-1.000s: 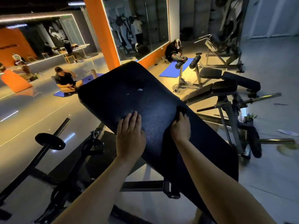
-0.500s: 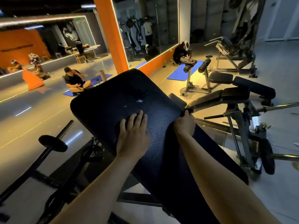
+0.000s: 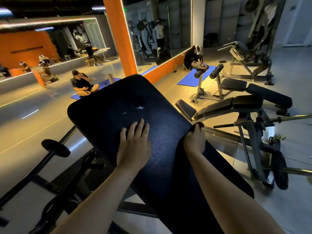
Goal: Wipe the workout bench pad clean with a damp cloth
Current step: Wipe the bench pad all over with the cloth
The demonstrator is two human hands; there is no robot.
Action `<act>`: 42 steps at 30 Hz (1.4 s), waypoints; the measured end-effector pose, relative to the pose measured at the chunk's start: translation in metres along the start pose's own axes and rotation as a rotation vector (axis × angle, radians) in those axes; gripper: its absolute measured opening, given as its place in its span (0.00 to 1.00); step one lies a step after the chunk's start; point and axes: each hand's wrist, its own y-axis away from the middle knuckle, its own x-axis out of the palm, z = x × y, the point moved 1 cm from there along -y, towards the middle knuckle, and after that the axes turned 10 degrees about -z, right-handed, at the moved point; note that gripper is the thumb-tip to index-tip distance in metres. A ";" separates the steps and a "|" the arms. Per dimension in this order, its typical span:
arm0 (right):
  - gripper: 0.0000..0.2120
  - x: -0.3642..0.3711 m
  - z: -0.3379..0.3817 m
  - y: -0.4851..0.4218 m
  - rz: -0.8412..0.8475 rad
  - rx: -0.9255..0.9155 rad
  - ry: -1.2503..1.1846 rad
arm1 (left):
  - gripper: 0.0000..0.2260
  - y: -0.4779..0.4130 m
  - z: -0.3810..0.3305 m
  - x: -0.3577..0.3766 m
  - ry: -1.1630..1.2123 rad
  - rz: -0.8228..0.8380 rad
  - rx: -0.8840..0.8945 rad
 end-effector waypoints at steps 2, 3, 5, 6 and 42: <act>0.13 0.006 0.024 0.005 -0.003 -0.031 -0.042 | 0.27 0.001 -0.013 0.000 -0.002 0.043 -0.004; 0.12 0.010 0.045 0.010 0.023 -0.096 -0.104 | 0.27 0.000 -0.020 0.001 -0.001 0.064 0.008; 0.17 0.020 0.086 0.022 0.153 -0.285 -0.216 | 0.25 -0.001 -0.035 0.005 0.008 0.116 0.040; 0.20 0.024 0.100 0.027 0.229 -0.376 -0.221 | 0.25 -0.001 -0.038 0.006 0.001 0.125 0.044; 0.19 0.039 0.129 0.010 0.309 -0.674 -0.308 | 0.15 -0.036 -0.030 0.024 0.261 -0.095 -0.175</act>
